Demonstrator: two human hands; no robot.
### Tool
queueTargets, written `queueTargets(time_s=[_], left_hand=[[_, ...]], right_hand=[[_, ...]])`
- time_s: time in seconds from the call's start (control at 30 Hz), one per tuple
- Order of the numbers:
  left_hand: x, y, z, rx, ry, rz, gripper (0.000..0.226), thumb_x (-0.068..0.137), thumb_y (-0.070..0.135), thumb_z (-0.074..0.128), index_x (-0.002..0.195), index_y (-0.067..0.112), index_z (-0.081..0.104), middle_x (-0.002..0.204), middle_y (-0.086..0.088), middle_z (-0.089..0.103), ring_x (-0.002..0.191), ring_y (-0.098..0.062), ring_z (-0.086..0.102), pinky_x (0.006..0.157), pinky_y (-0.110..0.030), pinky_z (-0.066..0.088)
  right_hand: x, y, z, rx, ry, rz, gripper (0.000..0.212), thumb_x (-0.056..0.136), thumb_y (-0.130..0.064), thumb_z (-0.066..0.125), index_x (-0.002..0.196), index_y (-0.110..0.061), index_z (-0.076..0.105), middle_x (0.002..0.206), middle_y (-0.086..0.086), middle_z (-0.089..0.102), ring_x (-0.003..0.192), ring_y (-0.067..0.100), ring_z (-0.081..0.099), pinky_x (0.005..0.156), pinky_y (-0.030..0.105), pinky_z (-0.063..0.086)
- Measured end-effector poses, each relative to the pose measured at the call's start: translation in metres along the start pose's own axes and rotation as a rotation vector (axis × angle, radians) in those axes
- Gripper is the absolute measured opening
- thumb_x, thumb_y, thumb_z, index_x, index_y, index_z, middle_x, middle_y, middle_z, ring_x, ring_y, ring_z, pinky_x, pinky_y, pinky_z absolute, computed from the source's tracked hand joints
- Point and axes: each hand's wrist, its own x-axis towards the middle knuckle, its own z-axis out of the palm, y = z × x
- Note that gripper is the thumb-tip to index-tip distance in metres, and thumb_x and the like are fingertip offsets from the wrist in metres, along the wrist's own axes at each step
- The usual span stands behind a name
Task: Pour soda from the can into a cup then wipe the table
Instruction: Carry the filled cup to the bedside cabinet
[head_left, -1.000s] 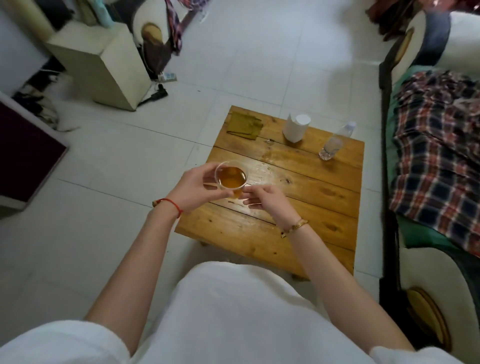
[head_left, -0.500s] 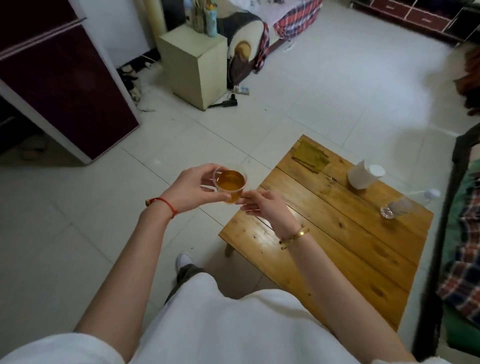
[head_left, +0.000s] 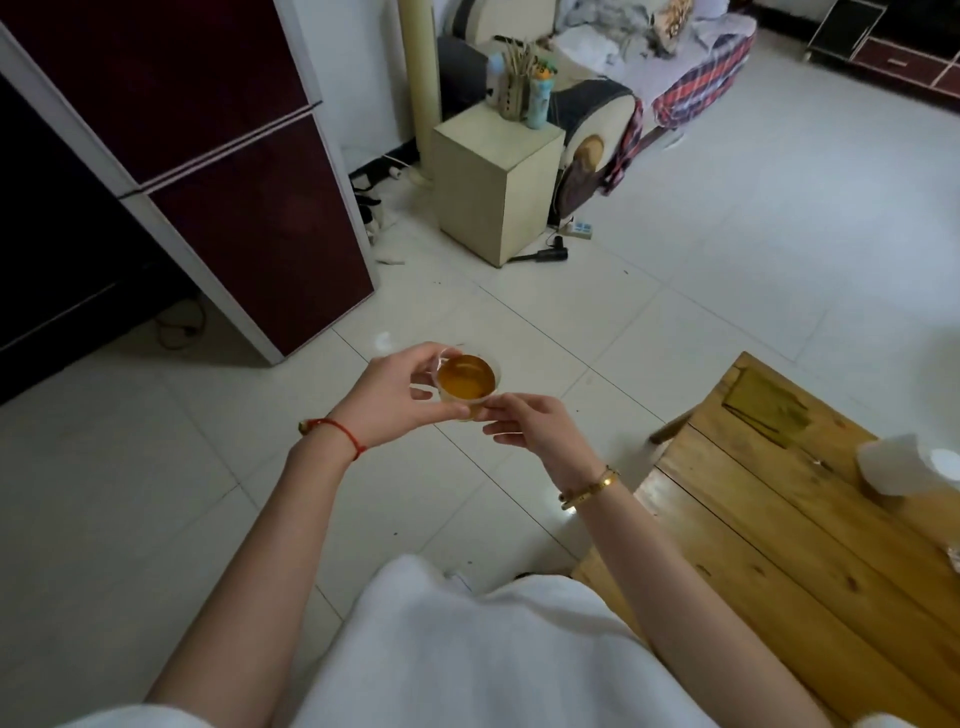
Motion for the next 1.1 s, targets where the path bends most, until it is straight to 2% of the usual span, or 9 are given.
queueTargets(time_s=[0.23,0.4,0.53,0.73,0.8,0.87,0.97,1.1], left_hand=[[0.049,-0.027,-0.056,-0.032,0.005,-0.032,0.065,0.072,0.024,0.086,0.130,0.027,0.058,0.113,0.017,0.062,0.107,0.008,0.056,0.088,-0.015,0.050],[0.105,-0.049,-0.088,-0.021,0.010,-0.052,0.067,0.071,0.027,0.086,0.132,0.028,0.056,0.125,0.007,0.062,0.116,-0.004,0.058,0.096,-0.024,0.051],[0.168,-0.053,-0.118,-0.001,0.013,-0.057,0.068,0.073,0.026,0.085,0.133,0.026,0.055,0.125,0.006,0.061,0.117,-0.006,0.057,0.096,-0.023,0.050],[0.282,-0.033,-0.174,0.003,0.048,-0.007,0.065,0.071,0.024,0.086,0.130,0.027,0.057,0.110,0.019,0.061,0.106,0.008,0.056,0.094,-0.020,0.051],[0.363,-0.023,-0.206,0.010,0.044,-0.004,0.066,0.071,0.025,0.087,0.130,0.027,0.057,0.114,0.014,0.063,0.107,0.006,0.058,0.092,-0.016,0.050],[0.402,-0.018,-0.223,0.008,0.035,-0.001,0.066,0.070,0.027,0.087,0.129,0.028,0.057,0.116,0.012,0.062,0.107,0.006,0.058,0.089,-0.012,0.049],[0.411,-0.021,-0.223,0.022,0.029,0.021,0.068,0.071,0.027,0.086,0.132,0.029,0.054,0.117,0.012,0.059,0.105,0.007,0.056,0.087,-0.009,0.046],[0.467,-0.024,-0.240,0.017,-0.002,0.027,0.069,0.072,0.025,0.085,0.133,0.025,0.053,0.123,0.007,0.060,0.112,-0.004,0.058,0.090,-0.013,0.048]], right_hand=[[0.067,-0.028,0.036,-0.060,-0.025,0.010,0.028,0.101,-0.017,0.047,0.104,-0.004,0.071,0.101,0.014,0.074,0.084,0.019,0.066,0.078,0.026,0.055],[0.129,-0.049,0.049,-0.059,-0.036,0.023,0.030,0.101,-0.017,0.045,0.106,-0.003,0.071,0.101,0.014,0.074,0.083,0.018,0.066,0.077,0.025,0.056],[0.196,-0.080,0.053,-0.072,-0.042,0.009,0.030,0.102,-0.018,0.044,0.105,-0.004,0.071,0.097,0.011,0.074,0.082,0.017,0.067,0.078,0.025,0.056],[0.301,-0.158,0.047,-0.079,-0.039,-0.033,0.029,0.101,-0.020,0.047,0.104,-0.005,0.072,0.098,0.010,0.075,0.083,0.016,0.068,0.082,0.028,0.056],[0.371,-0.207,0.040,-0.048,-0.014,-0.041,0.029,0.100,-0.019,0.048,0.105,-0.002,0.071,0.100,0.012,0.075,0.083,0.017,0.067,0.082,0.029,0.056],[0.406,-0.231,0.037,-0.049,0.014,-0.043,0.029,0.099,-0.019,0.049,0.105,-0.001,0.071,0.100,0.013,0.075,0.083,0.017,0.067,0.082,0.029,0.055],[0.413,-0.233,0.038,-0.067,0.002,-0.051,0.029,0.100,-0.020,0.049,0.103,-0.003,0.072,0.098,0.011,0.075,0.084,0.018,0.067,0.084,0.032,0.056],[0.462,-0.253,0.034,-0.059,0.033,-0.029,0.030,0.101,-0.021,0.047,0.106,-0.004,0.071,0.097,0.008,0.075,0.085,0.017,0.068,0.082,0.029,0.057]])
